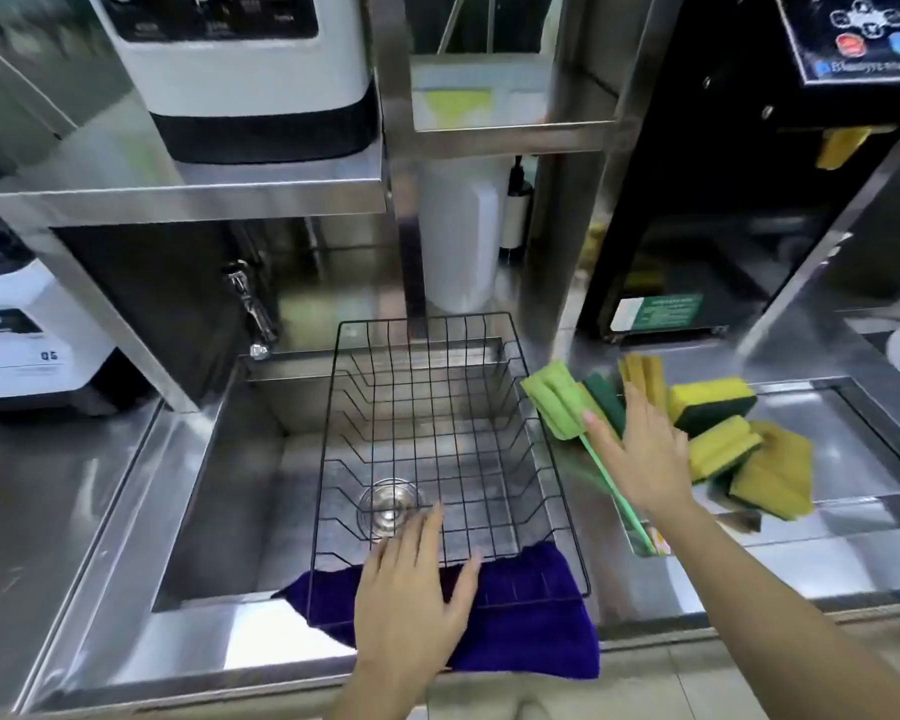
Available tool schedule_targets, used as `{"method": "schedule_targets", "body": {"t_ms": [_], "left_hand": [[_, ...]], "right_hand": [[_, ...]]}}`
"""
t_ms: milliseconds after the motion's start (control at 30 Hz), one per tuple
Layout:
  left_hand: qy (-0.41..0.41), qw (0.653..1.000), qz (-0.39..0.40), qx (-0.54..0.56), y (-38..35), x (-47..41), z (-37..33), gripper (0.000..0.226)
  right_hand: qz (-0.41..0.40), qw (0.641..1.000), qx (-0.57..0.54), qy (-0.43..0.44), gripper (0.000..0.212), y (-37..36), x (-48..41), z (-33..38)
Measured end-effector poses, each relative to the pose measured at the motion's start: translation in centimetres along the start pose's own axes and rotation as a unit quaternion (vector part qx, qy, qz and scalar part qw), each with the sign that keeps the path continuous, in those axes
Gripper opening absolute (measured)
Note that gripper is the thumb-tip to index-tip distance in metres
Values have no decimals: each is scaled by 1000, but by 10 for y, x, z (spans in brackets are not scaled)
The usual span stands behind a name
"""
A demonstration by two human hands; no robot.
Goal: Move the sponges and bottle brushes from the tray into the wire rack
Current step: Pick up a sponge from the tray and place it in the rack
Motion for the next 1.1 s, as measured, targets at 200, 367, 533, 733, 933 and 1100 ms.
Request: {"method": "schedule_targets", "body": {"t_ms": [200, 367, 533, 733, 933, 1100], "left_hand": [[-54, 994, -68, -59, -8, 9, -5, 47], [-69, 991, -91, -72, -8, 9, -6, 45], [-71, 991, -89, -73, -11, 9, -6, 44], [-63, 992, -72, -83, -14, 8, -6, 43], [-58, 992, -68, -84, -16, 9, -4, 43], [-51, 993, -78, -71, -11, 8, -4, 43]], "right_hand": [[74, 997, -28, -25, 44, -21, -9, -20], [72, 996, -38, -35, 39, -26, -15, -32], [82, 986, -125, -75, 35, -32, -21, -49], [112, 967, -193, -124, 43, -39, -29, -63], [-93, 901, -399, -143, 49, -7, -25, -54], [-188, 863, -468, -19, 51, 25, -20, -4]]}}
Point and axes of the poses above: each hand's wrist, its own x-axis away from the middle knuckle, its own y-axis out of the back of the hand, z = x × y, the point moved 7 cm from there along -x, towards the middle knuckle, and after that the axes turned 8 degrees about z, right-handed, at the moved point
